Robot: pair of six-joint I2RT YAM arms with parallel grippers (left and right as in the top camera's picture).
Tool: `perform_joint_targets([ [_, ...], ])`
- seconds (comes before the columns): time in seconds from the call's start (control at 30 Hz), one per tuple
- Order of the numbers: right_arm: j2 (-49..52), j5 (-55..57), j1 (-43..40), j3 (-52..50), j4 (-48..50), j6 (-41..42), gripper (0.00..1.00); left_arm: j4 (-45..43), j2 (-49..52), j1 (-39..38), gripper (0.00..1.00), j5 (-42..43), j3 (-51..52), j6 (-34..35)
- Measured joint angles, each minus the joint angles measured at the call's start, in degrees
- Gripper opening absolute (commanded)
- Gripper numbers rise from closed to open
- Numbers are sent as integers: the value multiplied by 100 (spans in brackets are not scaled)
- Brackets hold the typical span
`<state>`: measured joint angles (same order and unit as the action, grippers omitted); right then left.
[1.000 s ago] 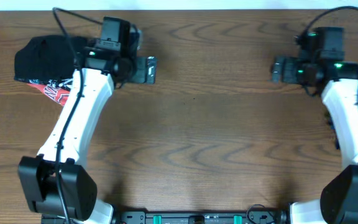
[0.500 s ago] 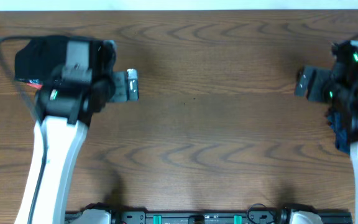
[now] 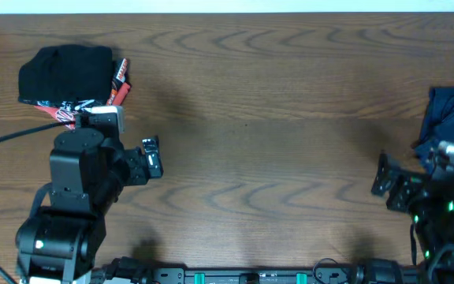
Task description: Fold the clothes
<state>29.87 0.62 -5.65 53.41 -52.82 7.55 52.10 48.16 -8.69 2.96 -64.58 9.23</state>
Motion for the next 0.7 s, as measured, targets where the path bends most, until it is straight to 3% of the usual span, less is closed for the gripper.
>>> perform_joint_targets([
  [0.5, -127, 2, 0, -59, -1674, 37, 99, 57, 9, 0, 98, 0, 2, 0],
  [0.7, -127, 4, 0, -70, -1434, 26, 99, 57, 9, 0, 98, 0, 2, 0],
])
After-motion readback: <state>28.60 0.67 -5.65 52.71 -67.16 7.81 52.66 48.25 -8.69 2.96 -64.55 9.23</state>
